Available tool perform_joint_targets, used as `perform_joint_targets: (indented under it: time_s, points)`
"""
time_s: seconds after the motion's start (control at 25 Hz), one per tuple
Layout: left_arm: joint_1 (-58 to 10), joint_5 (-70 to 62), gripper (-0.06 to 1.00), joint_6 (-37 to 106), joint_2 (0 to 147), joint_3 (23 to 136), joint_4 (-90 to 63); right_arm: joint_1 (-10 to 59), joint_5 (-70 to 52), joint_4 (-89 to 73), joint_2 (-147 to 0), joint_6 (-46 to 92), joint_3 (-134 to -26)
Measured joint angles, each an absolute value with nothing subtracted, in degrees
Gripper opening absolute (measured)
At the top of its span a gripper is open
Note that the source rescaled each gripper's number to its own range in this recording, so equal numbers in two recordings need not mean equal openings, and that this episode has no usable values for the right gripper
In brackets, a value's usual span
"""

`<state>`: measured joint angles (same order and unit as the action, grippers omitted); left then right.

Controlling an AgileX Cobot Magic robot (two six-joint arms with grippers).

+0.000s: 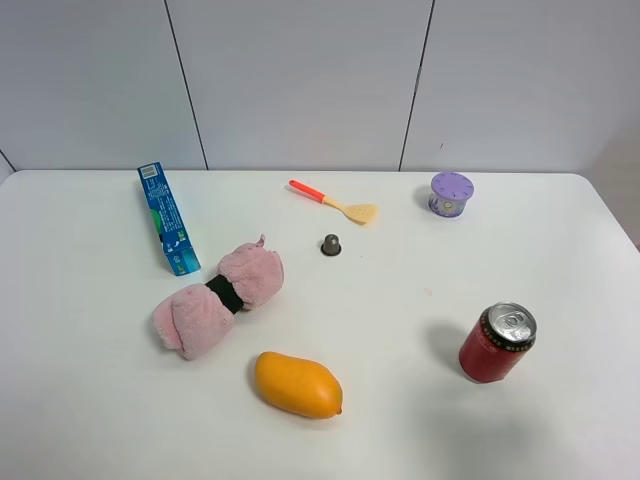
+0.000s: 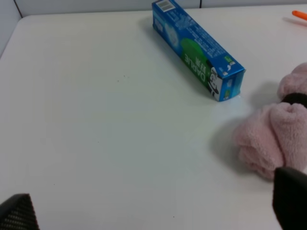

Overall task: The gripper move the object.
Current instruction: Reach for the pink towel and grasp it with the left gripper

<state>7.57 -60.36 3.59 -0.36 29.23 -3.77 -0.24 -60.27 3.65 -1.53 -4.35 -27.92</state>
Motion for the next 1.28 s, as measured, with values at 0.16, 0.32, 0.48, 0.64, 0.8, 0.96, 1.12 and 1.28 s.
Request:
perform_joint_targets:
  time_s: [0.16,0.32,0.48,0.64,0.8,0.96,1.12,1.28]
  points:
    - [7.57,-60.36,1.00,3.59,-0.36,29.23,-3.77,-0.24,-60.27,3.65,-1.53,-4.35,-27.92]
    - [7.57,-60.36,1.00,3.59,-0.08,29.23,-3.77,-0.24,-60.27,3.65,-1.53,-4.35,-27.92]
    - [7.57,-60.36,1.00,3.77,4.86,29.32,-3.83,-0.24,-60.27,3.65,-1.53,-4.35,-27.92]
    - [7.57,-60.35,1.00,5.78,13.46,32.92,-4.55,-0.24,-60.27,3.65,-1.53,-4.35,-27.92]
    - [7.57,-60.35,1.00,8.67,22.89,38.76,-7.24,-0.24,-60.27,3.65,-1.53,-4.35,-27.92]
    - [7.57,-60.30,1.00,11.10,32.03,44.05,-9.36,-0.24,-60.27,3.65,-1.53,-4.35,-27.92]
    - [7.57,-60.30,1.00,12.73,40.86,47.85,-9.86,-0.24,-60.27,3.65,-1.53,-4.35,-27.92]
    - [7.57,-59.63,1.00,14.61,47.99,49.91,-10.67,-0.24,-60.27,3.65,-1.53,-4.35,-27.92]
